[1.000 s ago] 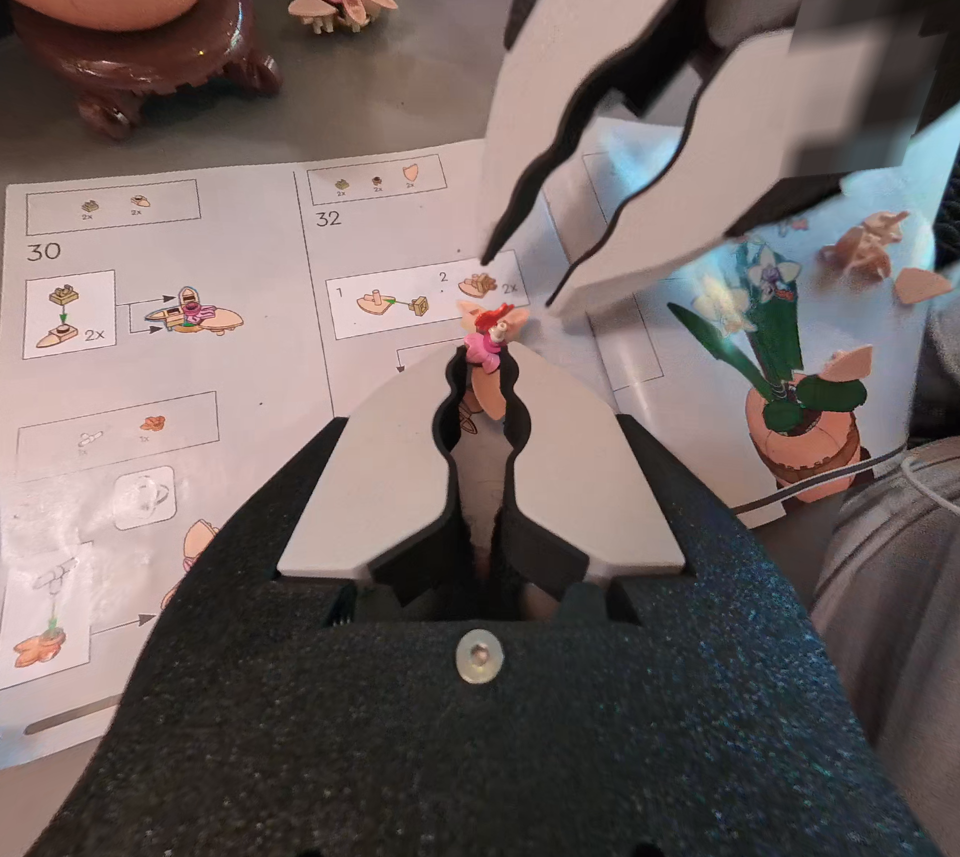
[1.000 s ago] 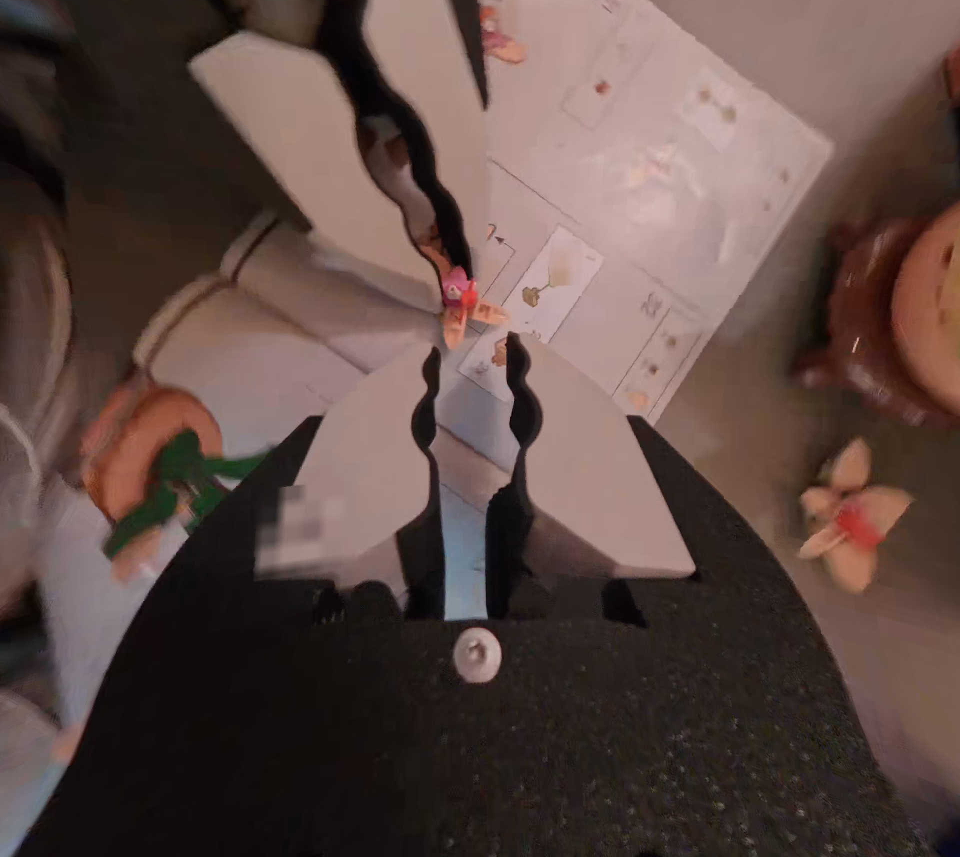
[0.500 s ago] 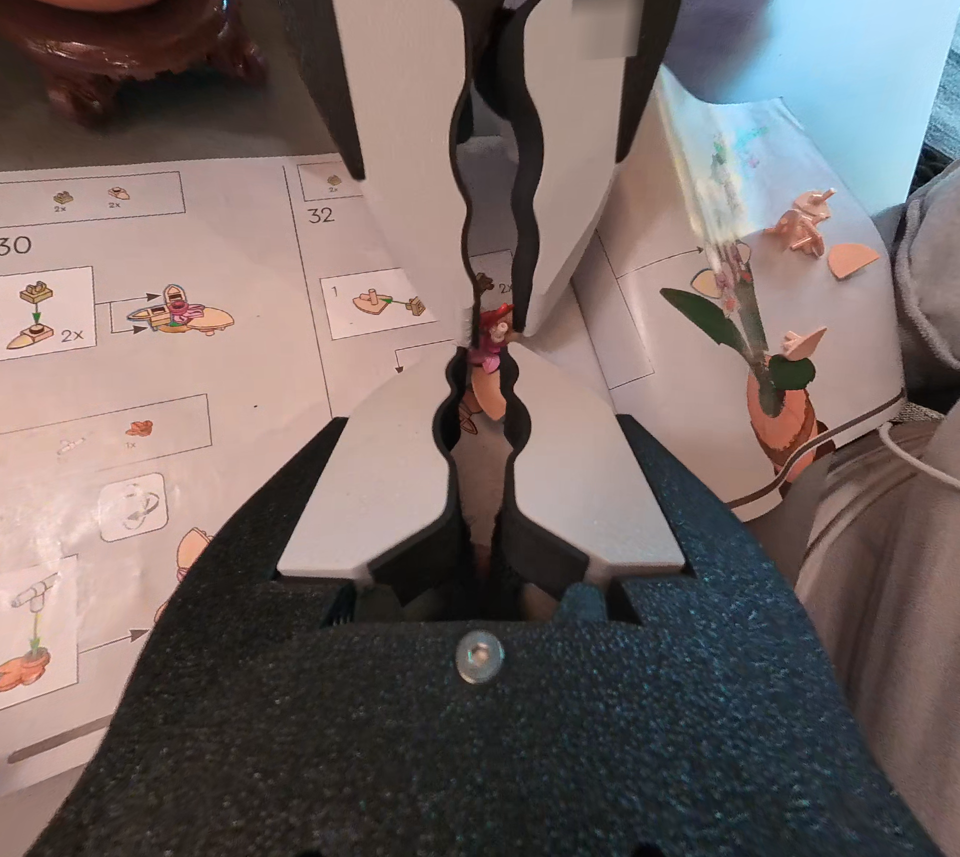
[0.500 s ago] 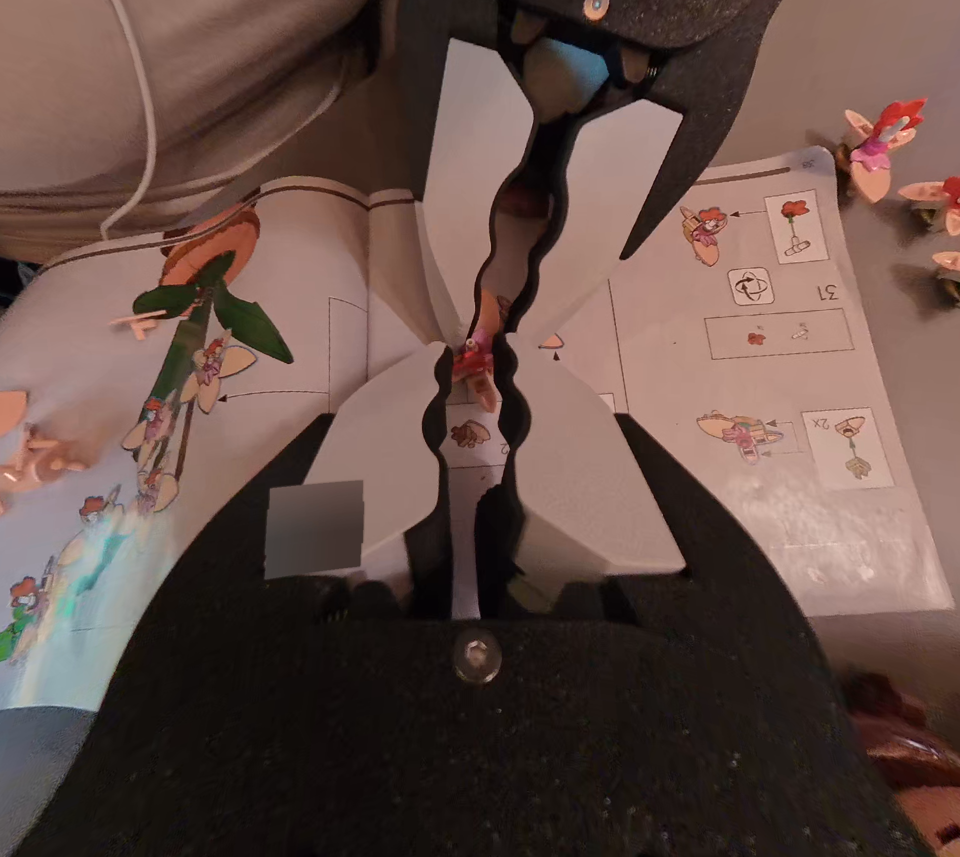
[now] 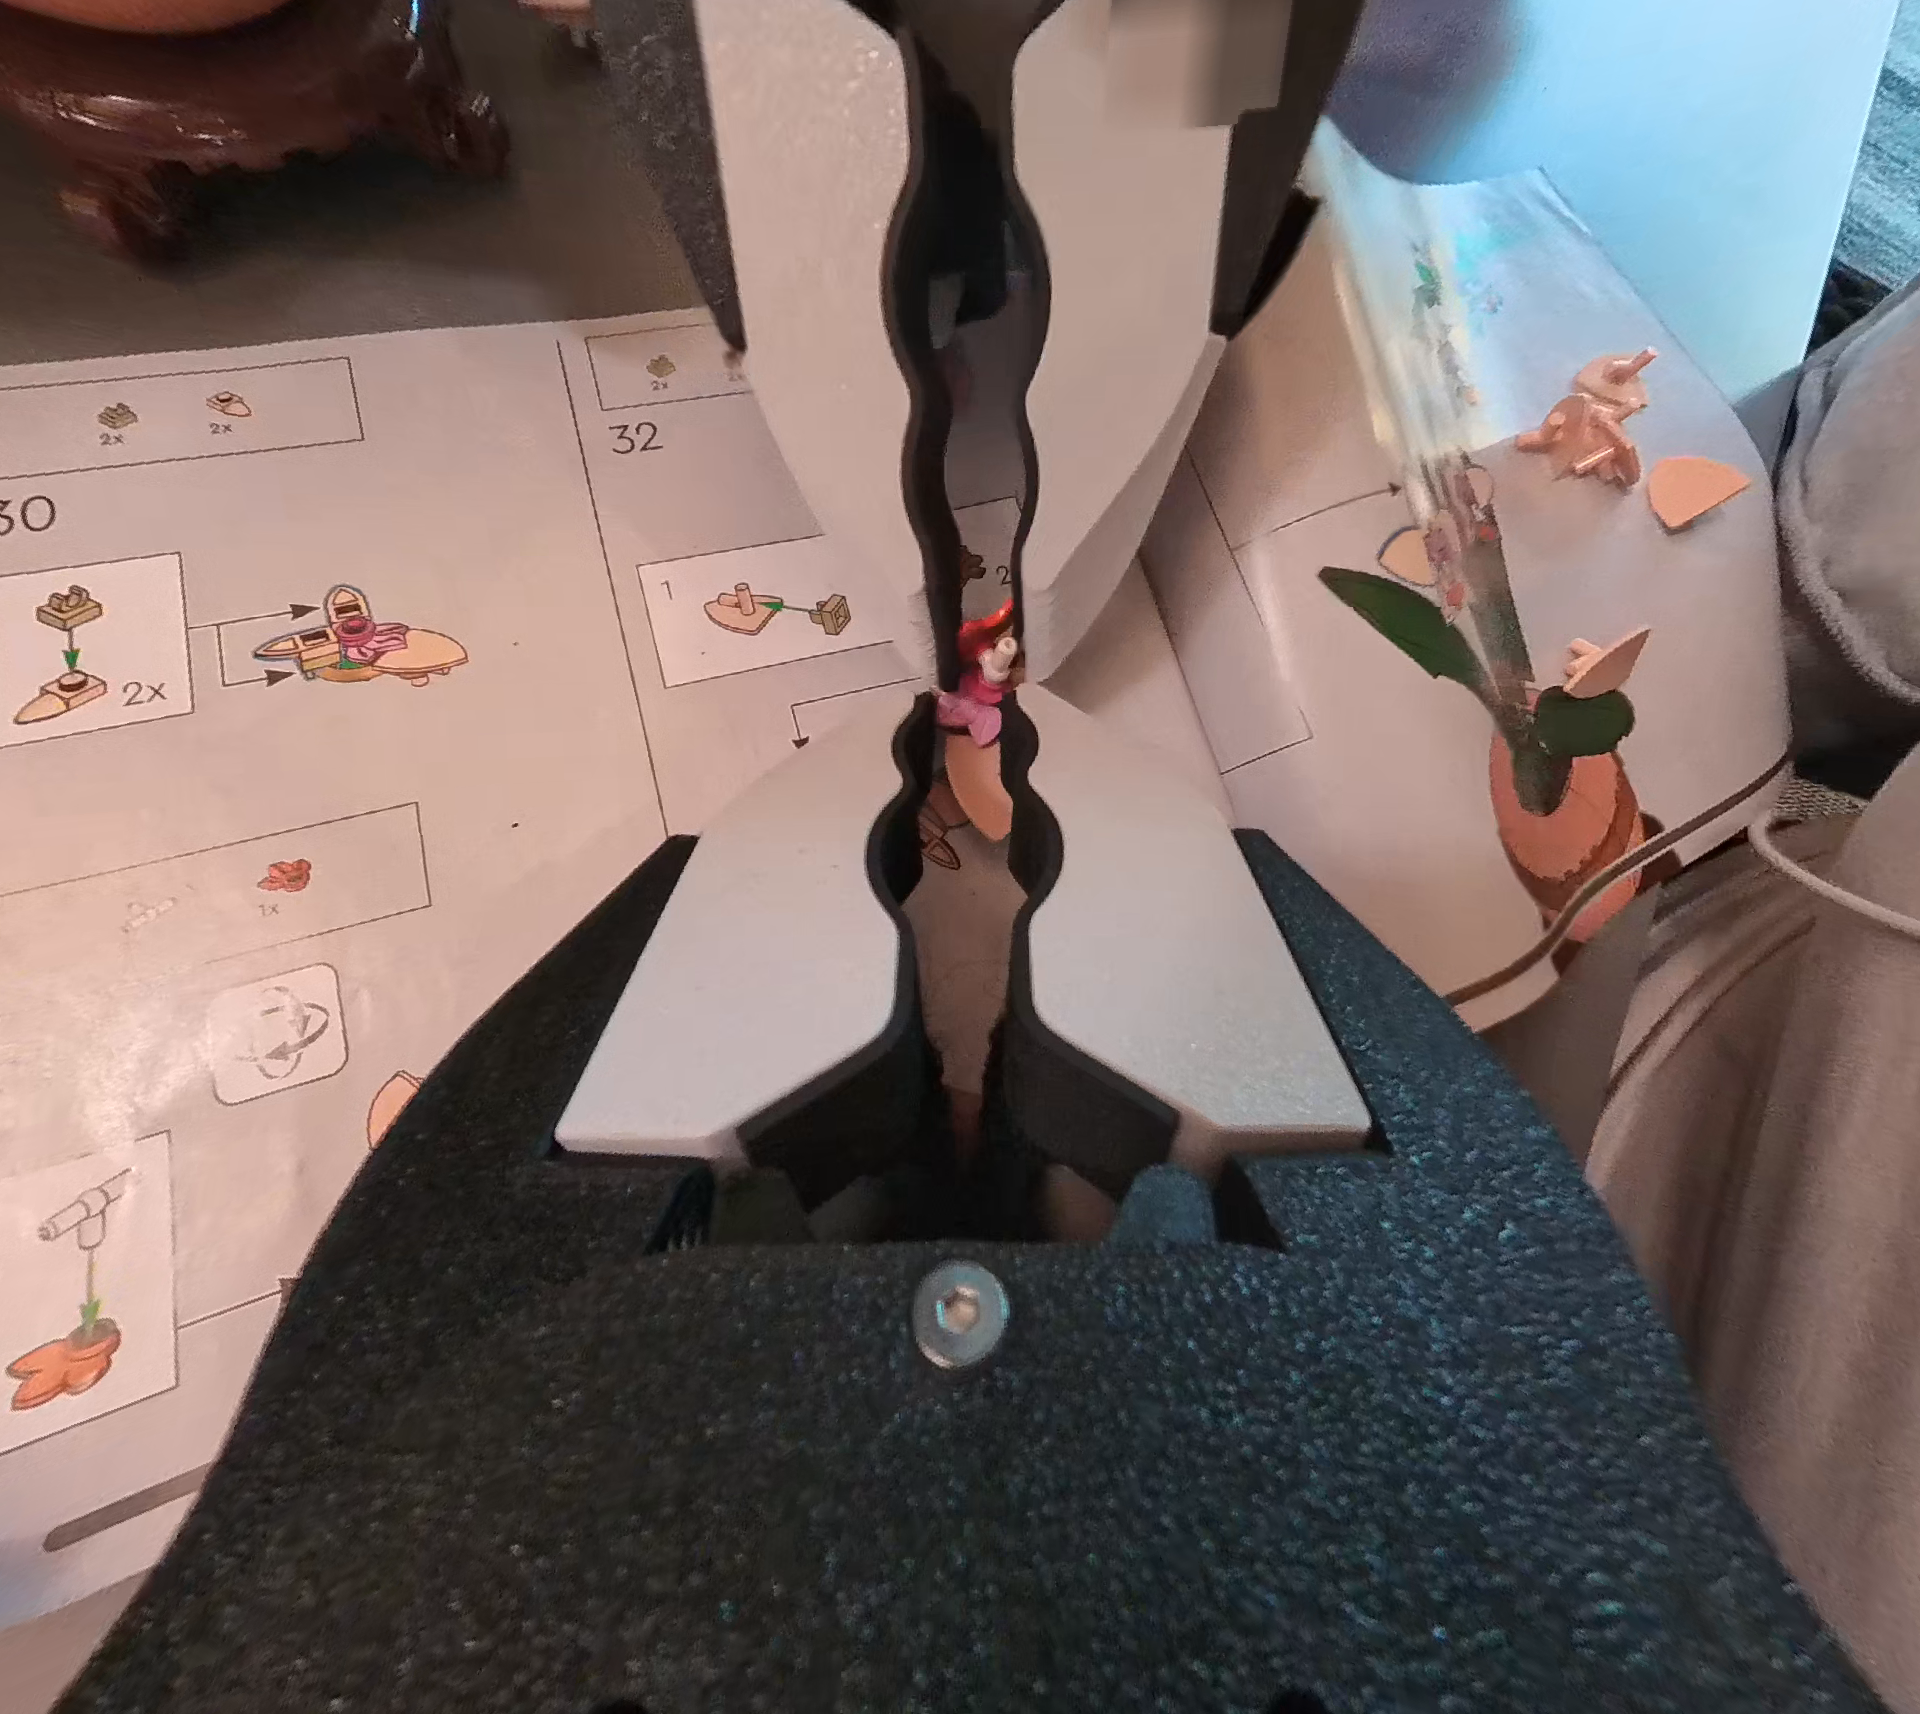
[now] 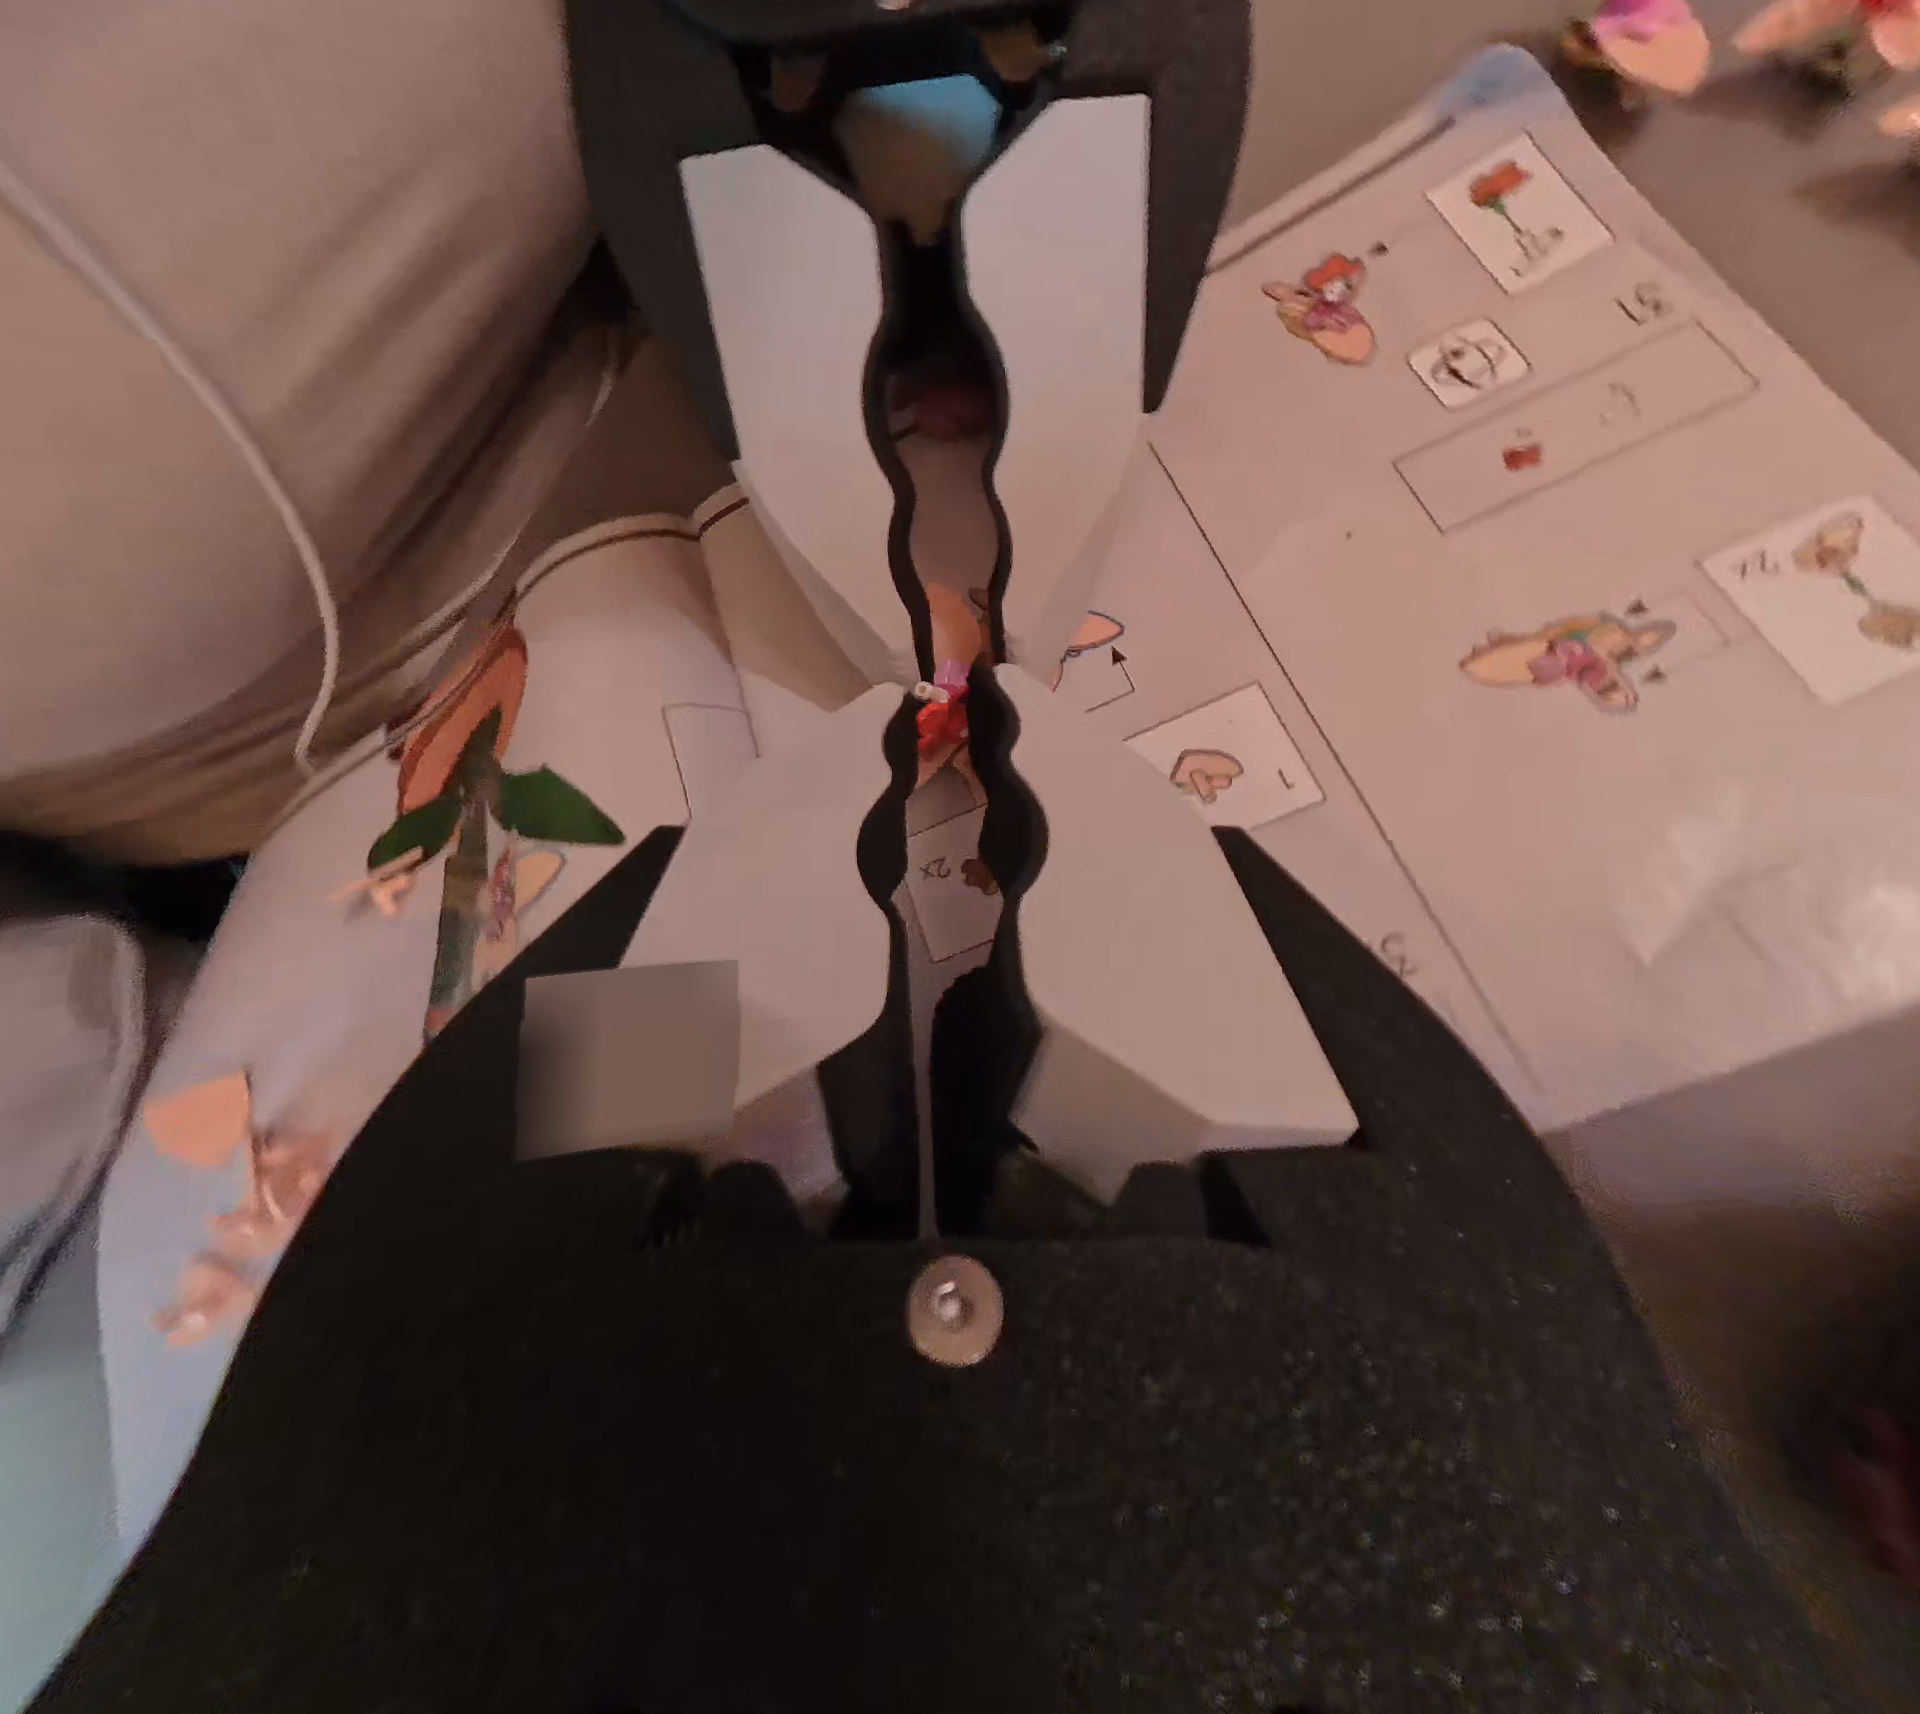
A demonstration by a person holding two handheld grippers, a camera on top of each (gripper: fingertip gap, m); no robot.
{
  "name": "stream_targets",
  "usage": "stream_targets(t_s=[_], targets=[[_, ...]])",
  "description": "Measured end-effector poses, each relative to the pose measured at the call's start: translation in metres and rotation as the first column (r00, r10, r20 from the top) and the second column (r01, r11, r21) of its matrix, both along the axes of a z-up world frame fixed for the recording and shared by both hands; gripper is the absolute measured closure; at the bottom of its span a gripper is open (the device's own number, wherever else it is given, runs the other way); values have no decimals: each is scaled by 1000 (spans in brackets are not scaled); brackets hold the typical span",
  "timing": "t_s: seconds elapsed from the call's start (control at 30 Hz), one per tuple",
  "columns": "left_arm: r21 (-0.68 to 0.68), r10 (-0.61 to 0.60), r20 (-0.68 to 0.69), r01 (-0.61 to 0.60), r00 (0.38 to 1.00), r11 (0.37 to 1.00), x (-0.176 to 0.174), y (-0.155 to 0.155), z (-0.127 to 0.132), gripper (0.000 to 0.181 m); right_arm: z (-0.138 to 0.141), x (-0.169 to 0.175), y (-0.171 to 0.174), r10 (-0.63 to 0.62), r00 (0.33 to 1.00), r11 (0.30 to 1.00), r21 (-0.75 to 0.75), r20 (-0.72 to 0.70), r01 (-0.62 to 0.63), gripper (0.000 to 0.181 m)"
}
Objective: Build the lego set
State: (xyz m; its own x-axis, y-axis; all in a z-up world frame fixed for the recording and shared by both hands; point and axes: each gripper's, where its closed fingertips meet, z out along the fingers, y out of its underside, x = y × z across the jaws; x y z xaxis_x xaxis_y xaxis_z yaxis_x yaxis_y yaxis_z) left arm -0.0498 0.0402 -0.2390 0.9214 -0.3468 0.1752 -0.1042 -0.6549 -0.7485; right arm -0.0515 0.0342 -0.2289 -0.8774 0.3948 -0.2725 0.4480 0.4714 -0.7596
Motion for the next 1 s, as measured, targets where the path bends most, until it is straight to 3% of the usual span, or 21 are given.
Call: stream_targets(t_s=[0.17, 0.33, 0.43, 0.63, 0.8, 1.0], targets=[[7, 5, -15, -5, 1000, 1000, -1, 0, 0, 170, -1, -2, 3, -275, 958, 961, 55, 81, 271, 174], [15, 11, -36, -10, 999, 1000, -1, 1, 0, 170, -1, -2, 5, -433, 895, 893, 188, 110, 409, 174], [24, 17, -58, -16, 998, 1000, -2, 1, 0, 170, -1, -3, 7, -551, 824, 823, 245, 129, 512, 175], [29, 20, -65, -18, 998, 999, -2, 1, 0, 170, -1, -1, 8, -783, 606, 621, 231, 143, 749, 175], [42, 21, -94, -17, 995, 999, -2, 1, 1, 170, 0, 1, 9, -877, 470, 481, 227, 101, 847, 175], [59, 33, -134, -25, 990, 998, -4, 1, 1, 170, 0, 0, 9, -890, 443, 455, 256, 107, 853, 175]])
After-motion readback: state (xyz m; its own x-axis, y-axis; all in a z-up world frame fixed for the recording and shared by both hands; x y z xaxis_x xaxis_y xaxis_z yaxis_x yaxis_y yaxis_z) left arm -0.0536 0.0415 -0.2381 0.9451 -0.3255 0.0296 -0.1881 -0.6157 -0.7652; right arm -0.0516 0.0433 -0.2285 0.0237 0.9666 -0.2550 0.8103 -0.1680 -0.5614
